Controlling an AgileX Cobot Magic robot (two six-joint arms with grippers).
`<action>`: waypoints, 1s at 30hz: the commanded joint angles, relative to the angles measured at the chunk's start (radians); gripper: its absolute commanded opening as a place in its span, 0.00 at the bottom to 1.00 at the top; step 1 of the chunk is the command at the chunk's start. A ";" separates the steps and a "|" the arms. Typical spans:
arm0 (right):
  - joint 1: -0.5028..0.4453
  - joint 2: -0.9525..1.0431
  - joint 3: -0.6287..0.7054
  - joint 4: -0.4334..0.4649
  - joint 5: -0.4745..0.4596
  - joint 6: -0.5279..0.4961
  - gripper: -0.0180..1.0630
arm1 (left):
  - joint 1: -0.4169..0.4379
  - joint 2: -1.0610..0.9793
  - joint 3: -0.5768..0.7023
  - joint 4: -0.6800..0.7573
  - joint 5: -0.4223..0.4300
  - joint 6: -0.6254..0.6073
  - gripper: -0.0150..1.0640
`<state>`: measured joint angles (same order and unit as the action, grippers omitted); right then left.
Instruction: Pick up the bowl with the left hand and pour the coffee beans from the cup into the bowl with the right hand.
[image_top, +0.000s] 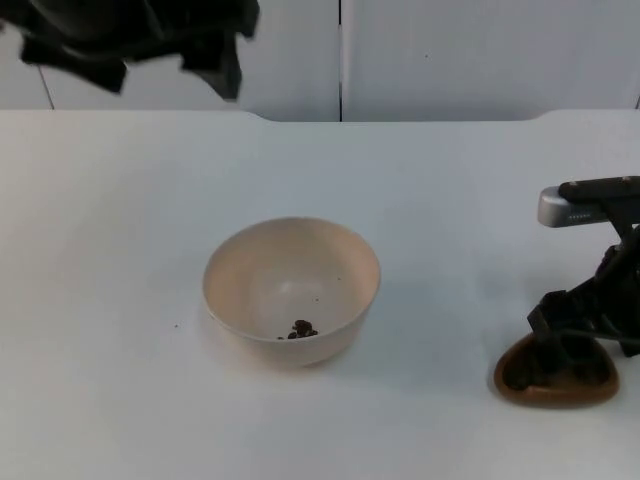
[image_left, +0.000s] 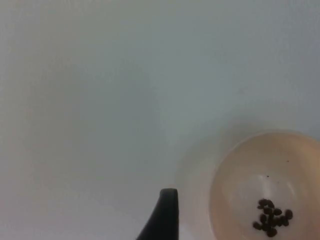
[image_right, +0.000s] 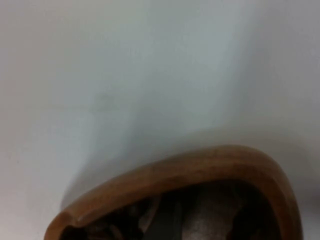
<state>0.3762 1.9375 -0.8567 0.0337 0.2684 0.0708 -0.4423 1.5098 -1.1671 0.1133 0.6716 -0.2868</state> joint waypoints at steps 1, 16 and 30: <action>-0.004 -0.001 0.003 -0.002 0.004 -0.003 0.70 | 0.002 -0.092 -0.004 0.038 0.046 0.002 0.76; -0.004 -0.128 0.003 -0.002 0.025 0.000 0.70 | 0.002 -0.398 0.097 0.052 0.113 0.002 0.76; -0.004 -0.438 0.003 -0.002 0.245 -0.023 0.70 | 0.002 -0.526 0.127 -0.001 0.135 0.002 0.76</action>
<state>0.3762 1.5412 -0.8545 0.0337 0.4844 0.0582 -0.4423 1.0059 -1.0440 0.1297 0.8011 -0.2868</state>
